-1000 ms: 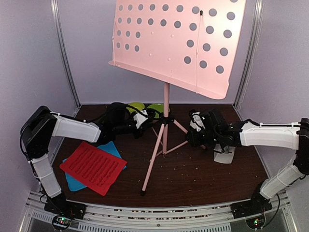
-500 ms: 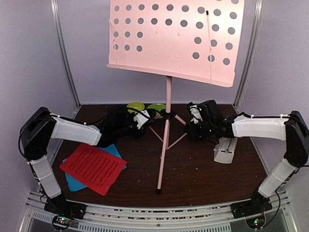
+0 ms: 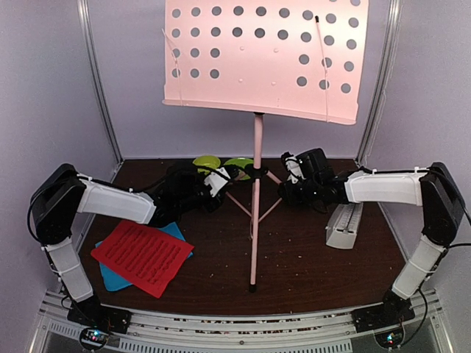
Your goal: Set up the instrument practice props
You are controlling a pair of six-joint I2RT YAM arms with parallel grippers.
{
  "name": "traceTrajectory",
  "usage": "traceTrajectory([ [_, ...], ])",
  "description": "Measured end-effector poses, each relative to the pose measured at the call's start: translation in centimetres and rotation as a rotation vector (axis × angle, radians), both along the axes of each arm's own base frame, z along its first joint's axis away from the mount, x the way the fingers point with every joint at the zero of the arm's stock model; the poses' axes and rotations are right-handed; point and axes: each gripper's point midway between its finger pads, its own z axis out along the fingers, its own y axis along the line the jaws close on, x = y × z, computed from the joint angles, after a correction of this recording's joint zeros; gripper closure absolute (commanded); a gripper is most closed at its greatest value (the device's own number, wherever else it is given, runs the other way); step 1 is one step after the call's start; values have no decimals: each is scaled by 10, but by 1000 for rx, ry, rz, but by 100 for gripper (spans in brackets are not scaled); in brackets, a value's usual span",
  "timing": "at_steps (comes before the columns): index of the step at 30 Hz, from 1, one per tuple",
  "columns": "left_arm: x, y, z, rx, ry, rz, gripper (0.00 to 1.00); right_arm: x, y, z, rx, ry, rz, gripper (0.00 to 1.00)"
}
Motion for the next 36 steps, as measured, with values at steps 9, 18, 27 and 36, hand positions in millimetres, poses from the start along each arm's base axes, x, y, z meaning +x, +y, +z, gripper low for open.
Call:
traceTrajectory([
  [9, 7, -2, 1, -7, 20, 51, 89, 22, -2, 1, 9, -10, -3, 52],
  [18, 20, -15, 1, -7, 24, 67, 70, 37, -16, 3, 0, -29, -29, 48],
  [27, 5, -12, -12, 3, 100, 41, 25, 30, -12, 21, 54, -45, 12, 29],
  [36, -14, 15, 24, -52, 139, 92, 2, -10, -2, 106, 221, -182, 81, 22],
])
